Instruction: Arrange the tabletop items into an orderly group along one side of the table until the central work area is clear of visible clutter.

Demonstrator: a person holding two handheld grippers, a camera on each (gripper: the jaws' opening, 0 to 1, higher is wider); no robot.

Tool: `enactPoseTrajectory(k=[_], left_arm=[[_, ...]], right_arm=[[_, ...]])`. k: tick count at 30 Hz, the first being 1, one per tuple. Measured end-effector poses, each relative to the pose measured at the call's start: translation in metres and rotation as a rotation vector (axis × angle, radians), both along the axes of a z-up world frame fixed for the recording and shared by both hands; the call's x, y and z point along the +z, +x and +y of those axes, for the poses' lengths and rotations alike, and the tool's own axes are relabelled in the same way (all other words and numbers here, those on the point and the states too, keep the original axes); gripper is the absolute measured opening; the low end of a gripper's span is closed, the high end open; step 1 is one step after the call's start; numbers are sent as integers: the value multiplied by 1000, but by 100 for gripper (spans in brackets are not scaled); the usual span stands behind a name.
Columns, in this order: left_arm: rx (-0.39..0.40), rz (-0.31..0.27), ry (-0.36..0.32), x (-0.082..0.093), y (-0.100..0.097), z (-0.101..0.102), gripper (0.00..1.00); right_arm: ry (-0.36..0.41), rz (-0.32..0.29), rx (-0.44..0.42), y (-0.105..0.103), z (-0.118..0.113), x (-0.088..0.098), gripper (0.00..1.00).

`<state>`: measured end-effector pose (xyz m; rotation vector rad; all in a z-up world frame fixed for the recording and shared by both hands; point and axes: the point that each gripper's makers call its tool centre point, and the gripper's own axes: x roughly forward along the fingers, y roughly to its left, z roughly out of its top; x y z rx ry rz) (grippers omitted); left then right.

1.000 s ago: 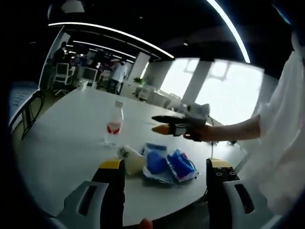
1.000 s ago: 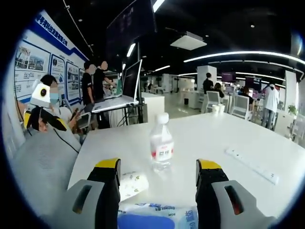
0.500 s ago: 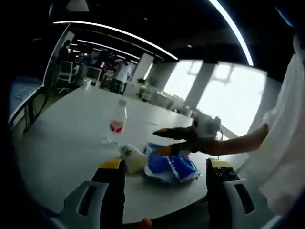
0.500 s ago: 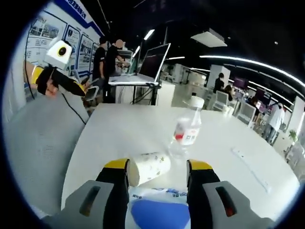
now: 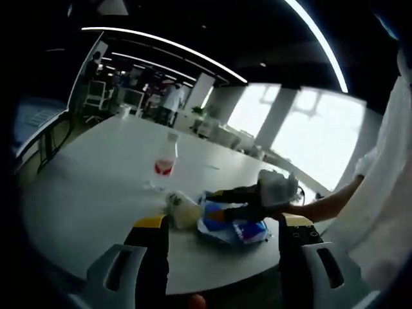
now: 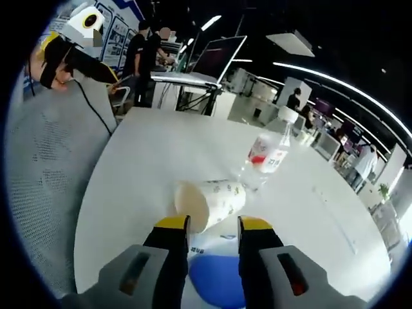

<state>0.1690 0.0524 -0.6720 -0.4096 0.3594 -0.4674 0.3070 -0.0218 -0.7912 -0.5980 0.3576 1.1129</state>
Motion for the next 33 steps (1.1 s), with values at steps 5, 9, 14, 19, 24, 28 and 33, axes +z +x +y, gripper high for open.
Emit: enactPoseTrajectory(k=[5, 9, 14, 19, 24, 28, 33], left_arm=[[17, 2, -2, 0, -3, 3, 65], [21, 7, 5, -1, -6, 3, 65], [35, 6, 0, -2, -8, 4, 65], [39, 9, 3, -3, -11, 5, 66], [39, 6, 6, -2, -9, 5, 66], [31, 6, 9, -3, -8, 4, 66], [25, 6, 12, -3, -8, 4, 66]], right_arm=[[10, 45, -57, 7, 3, 0, 20], [1, 38, -85, 14, 1, 0, 0], [9, 74, -138, 23, -2, 1, 0], [64, 131, -173, 28, -2, 8, 0], [81, 147, -176, 27, -3, 13, 0], [104, 169, -187, 27, -3, 17, 0], [161, 209, -197, 23, -2, 29, 0]])
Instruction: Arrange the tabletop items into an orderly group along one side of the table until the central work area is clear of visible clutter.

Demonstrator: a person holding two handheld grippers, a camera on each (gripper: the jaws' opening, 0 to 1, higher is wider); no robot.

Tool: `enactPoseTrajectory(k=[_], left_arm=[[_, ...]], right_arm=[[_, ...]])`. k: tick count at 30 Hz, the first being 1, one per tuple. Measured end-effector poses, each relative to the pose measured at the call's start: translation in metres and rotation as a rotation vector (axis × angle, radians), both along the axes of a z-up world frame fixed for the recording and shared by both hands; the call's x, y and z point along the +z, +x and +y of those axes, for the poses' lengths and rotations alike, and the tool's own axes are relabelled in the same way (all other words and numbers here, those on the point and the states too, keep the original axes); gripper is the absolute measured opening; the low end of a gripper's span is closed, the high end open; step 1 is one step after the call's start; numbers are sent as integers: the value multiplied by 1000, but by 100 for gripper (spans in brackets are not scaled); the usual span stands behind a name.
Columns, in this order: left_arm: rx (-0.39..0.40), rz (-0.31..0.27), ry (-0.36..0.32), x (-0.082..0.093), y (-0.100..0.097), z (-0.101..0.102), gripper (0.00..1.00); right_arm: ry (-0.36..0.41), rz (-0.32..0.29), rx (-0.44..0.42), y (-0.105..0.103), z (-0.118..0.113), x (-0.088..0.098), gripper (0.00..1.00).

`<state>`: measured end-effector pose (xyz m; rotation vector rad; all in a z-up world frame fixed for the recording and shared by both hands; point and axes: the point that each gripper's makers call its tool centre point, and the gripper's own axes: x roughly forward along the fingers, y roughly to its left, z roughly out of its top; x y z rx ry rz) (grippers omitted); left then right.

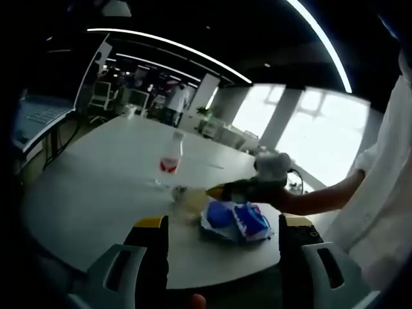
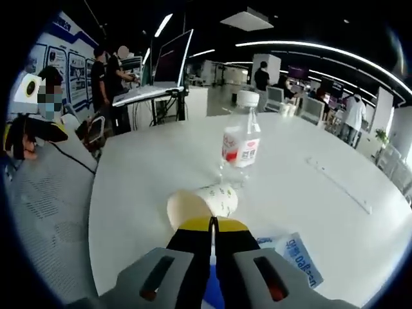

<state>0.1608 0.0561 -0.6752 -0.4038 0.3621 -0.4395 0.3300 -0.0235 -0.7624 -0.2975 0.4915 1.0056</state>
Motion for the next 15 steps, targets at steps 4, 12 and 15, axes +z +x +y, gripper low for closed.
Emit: enactPoseTrajectory(k=[4, 12, 15], left_arm=[[-8, 1, 1, -1, 1, 0, 66], [-55, 2, 75, -8, 13, -3, 68], [-73, 6, 130, -15, 18, -1, 71]], right_arm=[[47, 33, -8, -2, 1, 11, 0], [132, 66, -10, -12, -5, 35, 0], [197, 108, -45, -13, -10, 46, 0]])
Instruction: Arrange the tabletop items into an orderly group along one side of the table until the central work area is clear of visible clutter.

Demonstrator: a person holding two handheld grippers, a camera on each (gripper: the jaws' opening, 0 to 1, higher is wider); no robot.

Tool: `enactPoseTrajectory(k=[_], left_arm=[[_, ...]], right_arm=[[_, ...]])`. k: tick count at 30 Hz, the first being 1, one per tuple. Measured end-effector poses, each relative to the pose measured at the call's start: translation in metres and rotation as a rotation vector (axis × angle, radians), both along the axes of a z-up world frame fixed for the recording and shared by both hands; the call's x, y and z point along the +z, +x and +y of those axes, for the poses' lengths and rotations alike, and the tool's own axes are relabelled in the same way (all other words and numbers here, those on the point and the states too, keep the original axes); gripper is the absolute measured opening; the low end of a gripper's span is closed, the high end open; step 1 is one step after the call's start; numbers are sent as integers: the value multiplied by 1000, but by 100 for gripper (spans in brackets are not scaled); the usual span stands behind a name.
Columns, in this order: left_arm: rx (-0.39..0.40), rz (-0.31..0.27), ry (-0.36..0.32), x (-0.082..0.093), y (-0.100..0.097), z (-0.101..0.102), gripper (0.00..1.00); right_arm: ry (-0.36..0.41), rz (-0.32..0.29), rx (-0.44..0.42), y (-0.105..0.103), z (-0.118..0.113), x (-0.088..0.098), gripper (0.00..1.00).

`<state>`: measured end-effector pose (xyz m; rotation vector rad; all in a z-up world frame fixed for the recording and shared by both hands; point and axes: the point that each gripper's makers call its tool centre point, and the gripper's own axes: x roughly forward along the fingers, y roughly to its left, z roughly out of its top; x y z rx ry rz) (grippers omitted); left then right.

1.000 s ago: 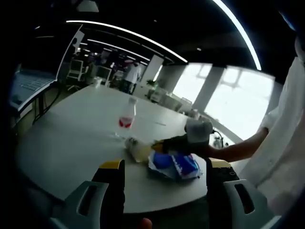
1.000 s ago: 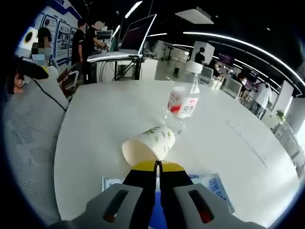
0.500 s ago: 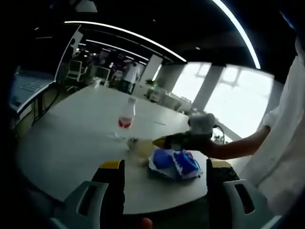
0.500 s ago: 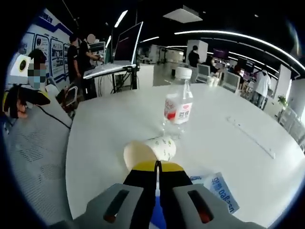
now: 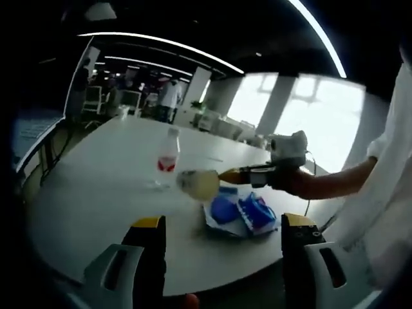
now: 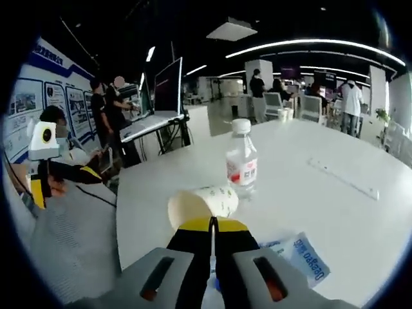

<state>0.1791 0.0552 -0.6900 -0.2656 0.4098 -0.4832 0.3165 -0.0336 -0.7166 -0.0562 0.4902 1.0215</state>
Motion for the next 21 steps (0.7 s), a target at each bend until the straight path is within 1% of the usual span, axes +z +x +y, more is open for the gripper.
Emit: enactPoseTrajectory(k=[2, 3, 5, 8, 11, 16, 18, 21], left_arm=[[-31, -7, 75, -5, 3, 0, 74], [-44, -10, 126, -9, 6, 1, 77], [-66, -12, 169, -13, 9, 0, 80], [-84, -26, 207, -15, 18, -3, 84], [-106, -30, 214, -17, 24, -9, 84], [-141, -54, 254, -20, 34, -21, 84], [-156, -60, 295, -23, 37, -23, 84], [-163, -84, 360, -25, 45, -22, 84]], right_arm=[[-3, -9, 3, -3, -6, 5, 0], [-13, -24, 6, -3, -8, 6, 0], [-1, -17, 8, -7, -13, 10, 0], [16, -15, 9, -16, -21, 20, 0], [26, -18, 3, -18, -27, 25, 0], [56, -6, -9, -28, -36, 35, 0], [66, -2, -3, -35, -37, 41, 0], [89, 8, 14, -45, -38, 49, 0]])
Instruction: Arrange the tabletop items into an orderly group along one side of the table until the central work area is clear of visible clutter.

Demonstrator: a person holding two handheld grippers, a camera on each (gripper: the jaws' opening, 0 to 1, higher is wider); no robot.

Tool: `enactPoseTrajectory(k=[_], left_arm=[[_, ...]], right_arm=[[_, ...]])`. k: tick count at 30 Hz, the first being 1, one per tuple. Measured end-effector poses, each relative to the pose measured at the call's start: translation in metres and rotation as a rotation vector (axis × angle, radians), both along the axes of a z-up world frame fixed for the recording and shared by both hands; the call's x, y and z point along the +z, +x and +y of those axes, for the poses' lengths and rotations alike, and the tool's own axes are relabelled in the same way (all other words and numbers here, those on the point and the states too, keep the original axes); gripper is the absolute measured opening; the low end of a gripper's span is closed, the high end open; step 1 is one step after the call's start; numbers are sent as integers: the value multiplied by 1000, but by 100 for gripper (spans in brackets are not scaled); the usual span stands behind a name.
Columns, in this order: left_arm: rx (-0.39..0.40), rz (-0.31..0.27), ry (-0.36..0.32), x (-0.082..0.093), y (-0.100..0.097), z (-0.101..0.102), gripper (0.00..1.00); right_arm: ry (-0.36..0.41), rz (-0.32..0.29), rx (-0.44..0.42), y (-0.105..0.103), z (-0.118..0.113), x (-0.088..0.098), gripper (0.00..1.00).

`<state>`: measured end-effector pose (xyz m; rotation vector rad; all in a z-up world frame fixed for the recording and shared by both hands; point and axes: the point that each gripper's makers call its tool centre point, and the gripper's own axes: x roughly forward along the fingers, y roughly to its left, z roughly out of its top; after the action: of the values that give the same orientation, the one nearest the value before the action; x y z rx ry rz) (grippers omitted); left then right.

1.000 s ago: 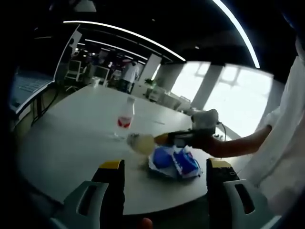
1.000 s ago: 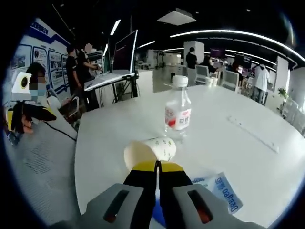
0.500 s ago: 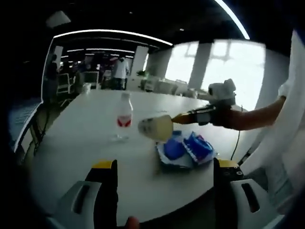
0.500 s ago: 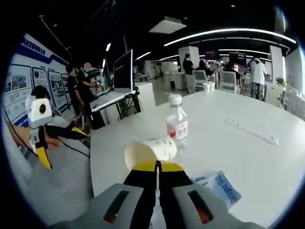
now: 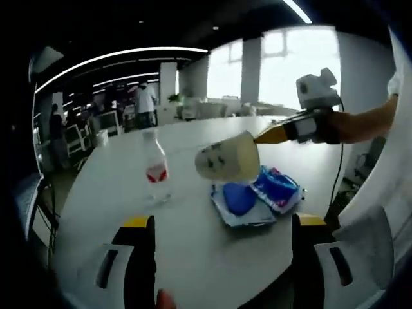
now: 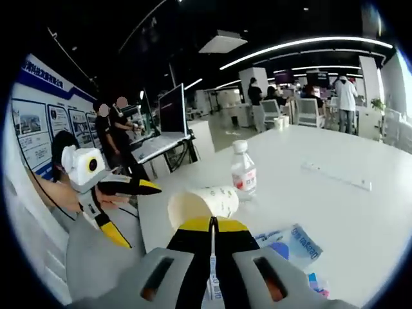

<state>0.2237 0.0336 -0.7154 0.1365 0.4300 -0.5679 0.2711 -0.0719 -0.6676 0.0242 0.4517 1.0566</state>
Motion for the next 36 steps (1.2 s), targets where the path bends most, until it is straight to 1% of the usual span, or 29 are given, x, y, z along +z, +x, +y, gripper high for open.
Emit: enactPoseTrajectory(k=[3, 4, 6, 9, 12, 15, 16, 17, 19, 22, 24, 26, 31, 34, 36], left_arm=[[-26, -34, 85, -1, 5, 2, 84], [-34, -41, 102, -2, 6, 2, 84], [-50, -50, 119, -2, 8, 1, 84], [-63, -52, 124, -2, 11, -1, 84], [-70, -67, 154, -3, 14, 0, 83], [-101, -104, 196, 0, 16, -3, 82], [-126, -121, 224, 1, 16, -5, 82], [-140, -135, 233, 2, 16, -8, 81], [-162, -154, 232, 5, 15, -12, 80], [-189, -177, 248, 8, 15, -16, 79], [-201, -189, 240, 12, 15, -19, 79], [-219, -219, 245, 16, 17, -22, 79], [-302, -270, 272, 21, 12, -35, 77], [-334, -286, 303, 20, 10, -39, 75], [-359, -297, 293, 23, 8, -45, 71]], right_arm=[[8, 3, 17, -8, 0, 6, 0], [11, 7, 21, -11, 0, 7, 0], [14, 7, 26, -15, 1, 9, 0], [18, 9, 36, -21, 1, 11, 0], [22, 18, 50, -29, 3, 12, 0], [15, 31, 71, -35, 6, 11, 0], [14, 35, 76, -36, 6, 10, 0], [14, 35, 79, -38, 7, 10, 0], [14, 44, 91, -41, 8, 10, 0], [12, 55, 103, -44, 10, 9, 0], [12, 66, 119, -46, 13, 8, 0], [1, 69, 126, -47, 14, 5, 0], [-7, 80, 153, -50, 18, 4, 0], [-9, 92, 167, -51, 20, 3, 0], [-7, 101, 181, -53, 23, 3, 0]])
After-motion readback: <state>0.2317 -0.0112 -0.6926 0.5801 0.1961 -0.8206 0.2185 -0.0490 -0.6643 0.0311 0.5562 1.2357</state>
